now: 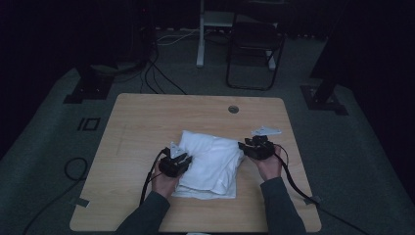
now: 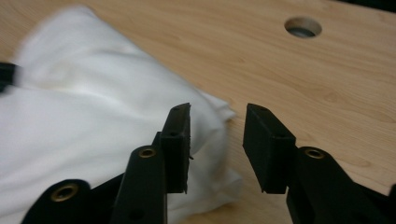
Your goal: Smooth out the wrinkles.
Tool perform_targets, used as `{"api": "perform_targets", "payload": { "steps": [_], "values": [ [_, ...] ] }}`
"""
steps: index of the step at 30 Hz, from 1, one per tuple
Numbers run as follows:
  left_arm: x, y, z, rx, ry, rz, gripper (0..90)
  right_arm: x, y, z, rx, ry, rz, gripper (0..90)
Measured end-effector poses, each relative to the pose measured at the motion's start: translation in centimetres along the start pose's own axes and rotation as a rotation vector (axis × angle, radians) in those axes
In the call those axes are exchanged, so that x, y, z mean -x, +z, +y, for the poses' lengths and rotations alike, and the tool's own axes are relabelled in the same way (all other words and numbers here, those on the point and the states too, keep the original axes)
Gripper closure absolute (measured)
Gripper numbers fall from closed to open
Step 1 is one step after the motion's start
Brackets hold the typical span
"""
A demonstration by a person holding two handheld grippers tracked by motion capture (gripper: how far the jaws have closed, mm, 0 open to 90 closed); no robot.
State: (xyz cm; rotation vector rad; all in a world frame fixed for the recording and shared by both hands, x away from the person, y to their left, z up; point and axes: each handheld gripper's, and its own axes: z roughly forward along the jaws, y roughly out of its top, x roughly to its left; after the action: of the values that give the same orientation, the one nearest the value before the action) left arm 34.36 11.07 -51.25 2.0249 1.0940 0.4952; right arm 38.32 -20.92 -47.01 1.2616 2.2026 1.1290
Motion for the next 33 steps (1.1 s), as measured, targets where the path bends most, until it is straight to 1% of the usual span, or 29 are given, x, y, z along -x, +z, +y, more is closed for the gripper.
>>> {"api": "perform_targets", "payload": {
  "steps": [2,3,6,8,9,10,11,12,13,14,15,16,17,18,19,21,22,23,25,27,29,31,32,33],
  "values": [
    [0.1,0.0,0.0,0.002,0.002,0.004,71.4,-0.8,-0.8,-0.2,0.022,-0.003,0.029,58.8],
    [0.2,0.0,-0.1,0.003,0.002,0.01,71.4,-1.3,-1.1,-0.5,0.019,-0.009,0.048,58.4],
    [0.5,-0.1,-0.2,0.005,0.006,0.028,71.6,-3.0,-1.5,-1.6,-0.004,-0.057,0.072,57.3],
    [0.9,-0.3,-0.3,0.009,0.004,0.043,71.8,-3.8,-1.5,-2.4,-0.015,-0.061,0.113,55.1],
    [0.9,-0.3,-0.3,0.009,0.004,0.043,72.0,-3.8,-1.5,-2.4,-0.015,-0.061,0.113,55.1],
    [1.3,-0.4,-0.4,0.014,0.002,0.063,72.0,-4.1,-1.4,-2.8,-0.018,-0.055,0.13,53.9],
    [1.5,-0.4,-0.5,0.018,-0.002,0.072,72.3,-4.5,-0.8,-3.5,-0.048,-0.058,0.148,51.8],
    [1.7,-0.4,-0.6,0.021,-0.002,0.084,72.5,-4.5,-0.4,-3.7,-0.061,-0.057,0.153,51.2],
    [2.0,-0.4,-0.7,0.029,0.004,0.107,72.7,-4.5,0.0,-3.9,-0.073,-0.055,0.159,51.1],
    [2.2,-0.4,-0.8,0.033,0.005,0.12,72.9,-4.5,0.7,-4.2,-0.087,-0.046,0.165,53.0],
    [2.3,-0.3,-0.8,0.039,-0.002,0.134,73.0,-4.4,1.1,-4.3,-0.092,-0.039,0.169,57.4],
    [2.3,-0.2,-0.7,0.038,-0.009,0.14,73.3,-4.3,1.8,-4.3,-0.097,-0.04,0.178,68.0],
    [2.3,-0.1,-0.6,0.037,-0.016,0.143,73.7,-4.2,2.3,-4.3,-0.098,-0.045,0.184,75.7],
    [2.1,0.0,-0.5,0.031,-0.025,0.144,73.9,-4.0,2.7,-4.2,-0.101,-0.041,0.18,82.3],
    [2.0,0.2,-0.3,0.032,-0.035,0.144,73.9,-3.7,2.9,-4.0,-0.096,-0.033,0.176,86.5],
    [1.8,0.6,0.0,0.034,-0.044,0.15,73.9,-3.1,3.0,-3.5,-0.08,-0.017,0.165,88.4],
    [1.7,0.9,0.3,0.037,-0.05,0.156,73.9,-2.7,2.8,-3.2,-0.069,-0.015,0.153,88.6],
    [1.6,1.2,0.4,0.038,-0.053,0.159,73.8,-2.2,2.5,-2.9,-0.057,-0.01,0.138,88.6],
    [1.4,1.7,0.9,0.042,-0.062,0.166,73.8,-1.6,1.7,-2.5,-0.043,-0.016,0.116,88.5],
    [1.2,2.0,1.2,0.043,-0.075,0.166,73.7,-1.0,0.9,-2.4,-0.033,-0.011,0.102,88.4],
    [1.0,2.1,1.3,0.041,-0.09,0.158,73.6,0.0,-0.1,-2.8,-0.032,0.011,0.075,88.3],
    [0.7,1.9,1.3,0.047,-0.102,0.134,73.2,0.7,-0.9,-3.6,-0.05,0.032,0.046,87.3],
    [0.6,1.9,1.3,0.049,-0.112,0.124,73.0,0.9,-1.3,-4.0,-0.051,0.047,0.045,84.4],
    [0.4,1.7,1.3,0.049,-0.123,0.107,72.8,1.0,-1.6,-4.3,-0.047,0.053,0.047,79.6]
  ]
}}
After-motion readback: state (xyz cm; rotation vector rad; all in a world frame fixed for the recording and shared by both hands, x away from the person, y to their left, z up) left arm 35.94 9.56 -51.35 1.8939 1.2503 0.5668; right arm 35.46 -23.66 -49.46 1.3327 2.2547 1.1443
